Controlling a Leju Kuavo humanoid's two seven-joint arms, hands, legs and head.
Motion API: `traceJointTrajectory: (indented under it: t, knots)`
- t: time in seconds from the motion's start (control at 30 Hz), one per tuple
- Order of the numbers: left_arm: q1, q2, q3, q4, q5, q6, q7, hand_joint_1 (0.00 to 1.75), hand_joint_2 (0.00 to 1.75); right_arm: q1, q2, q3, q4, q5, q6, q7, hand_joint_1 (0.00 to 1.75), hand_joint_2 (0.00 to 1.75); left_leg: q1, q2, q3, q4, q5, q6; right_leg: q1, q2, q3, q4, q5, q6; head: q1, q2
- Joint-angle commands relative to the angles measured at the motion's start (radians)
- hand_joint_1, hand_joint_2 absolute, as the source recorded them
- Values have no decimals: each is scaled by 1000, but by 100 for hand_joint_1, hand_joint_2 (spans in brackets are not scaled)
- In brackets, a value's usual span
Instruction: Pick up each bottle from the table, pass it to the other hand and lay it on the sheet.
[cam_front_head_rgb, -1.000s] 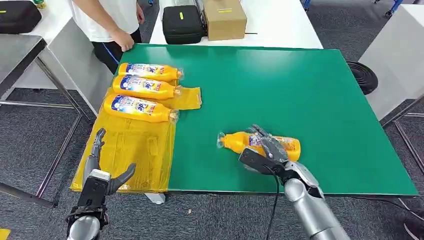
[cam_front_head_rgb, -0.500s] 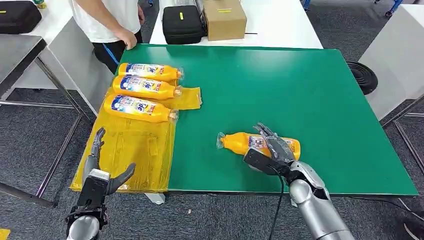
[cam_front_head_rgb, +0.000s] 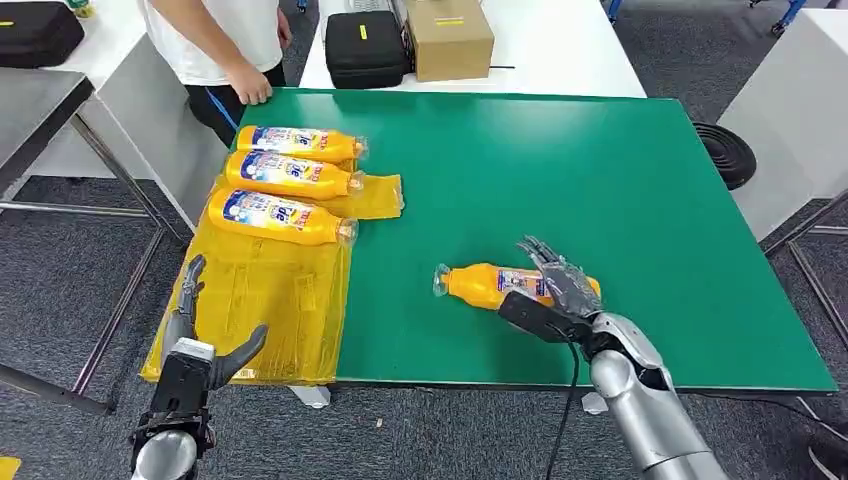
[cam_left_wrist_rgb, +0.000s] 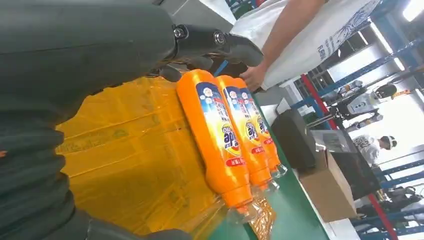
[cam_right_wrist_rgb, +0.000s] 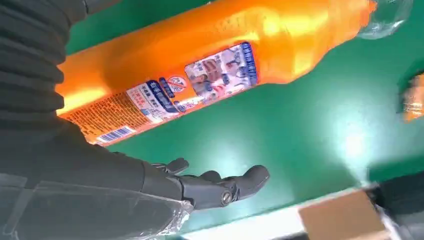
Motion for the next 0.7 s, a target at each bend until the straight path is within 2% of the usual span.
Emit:
traceJointTrajectory:
  t: [0.03, 0.3, 0.7]
  knots:
    - [-49, 12, -15, 80, 12, -2, 5, 0, 175, -147, -35, -79, 373, -47, 6, 3, 0, 175, 0, 0, 4, -1, -1, 0, 0, -1, 4, -2, -1, -2, 0, 0]
    - [-59, 2, -31, 107, 11, 1, 16, 0, 175, -340, 19, -44, 651, 14, -10, 26, 0, 175, -1, 6, 7, -1, -2, -1, 0, 4, 6, -1, 0, -3, 0, 0]
    - [-87, -13, -24, 135, 5, -8, 51, 0, 175, -392, 22, -38, 755, 20, 14, 30, 0, 175, 0, 1, 6, -1, -1, 0, 0, 0, 6, -1, -1, -2, 0, 0]
